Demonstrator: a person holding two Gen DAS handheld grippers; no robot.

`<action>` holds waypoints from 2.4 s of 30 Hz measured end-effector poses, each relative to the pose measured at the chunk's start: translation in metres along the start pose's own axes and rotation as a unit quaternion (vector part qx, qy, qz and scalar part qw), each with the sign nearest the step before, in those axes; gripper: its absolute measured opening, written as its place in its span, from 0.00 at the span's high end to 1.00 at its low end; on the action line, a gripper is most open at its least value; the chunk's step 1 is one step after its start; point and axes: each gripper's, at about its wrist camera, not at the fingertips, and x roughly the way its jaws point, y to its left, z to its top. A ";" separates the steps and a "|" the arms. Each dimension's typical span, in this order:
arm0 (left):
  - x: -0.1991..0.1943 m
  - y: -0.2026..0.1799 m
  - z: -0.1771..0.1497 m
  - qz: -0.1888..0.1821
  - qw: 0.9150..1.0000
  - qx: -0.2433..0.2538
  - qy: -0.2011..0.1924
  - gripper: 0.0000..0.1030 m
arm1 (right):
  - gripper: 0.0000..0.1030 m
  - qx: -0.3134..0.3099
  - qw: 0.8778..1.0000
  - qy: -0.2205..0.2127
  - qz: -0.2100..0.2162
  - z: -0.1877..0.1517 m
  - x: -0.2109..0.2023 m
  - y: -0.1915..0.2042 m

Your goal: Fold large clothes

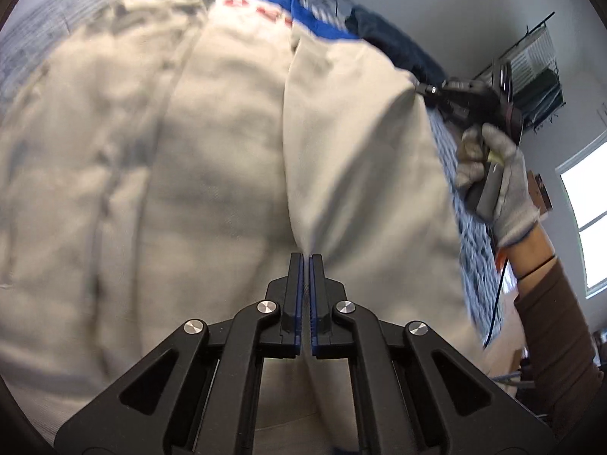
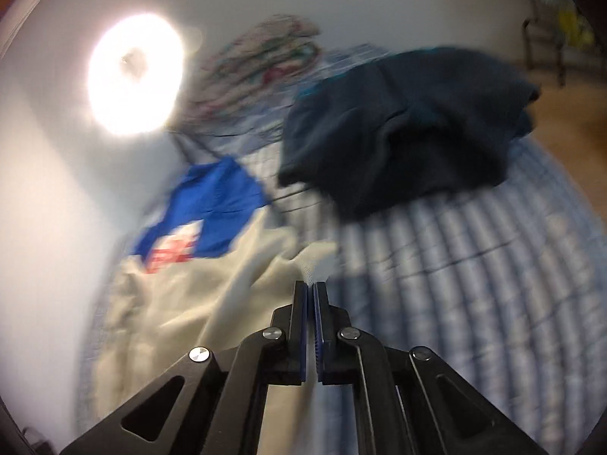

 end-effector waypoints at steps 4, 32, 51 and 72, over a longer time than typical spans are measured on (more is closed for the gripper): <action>-0.013 0.002 -0.003 0.000 1.000 -0.007 -0.012 0.95 | 0.90 0.029 0.999 0.013 0.007 -0.003 -0.004 -0.009; -0.020 0.013 -0.029 -0.046 0.999 0.006 0.029 0.76 | 0.44 -0.235 0.924 0.229 0.196 -0.253 -0.171 0.058; -0.033 -0.017 -0.041 -0.038 0.997 0.067 0.017 0.76 | 0.73 -0.010 0.943 0.218 0.253 -0.245 -0.182 -0.046; -0.005 -0.155 -0.091 -0.022 0.977 0.208 0.048 0.53 | 0.56 -0.008 0.974 0.157 0.164 -0.143 -0.088 -0.016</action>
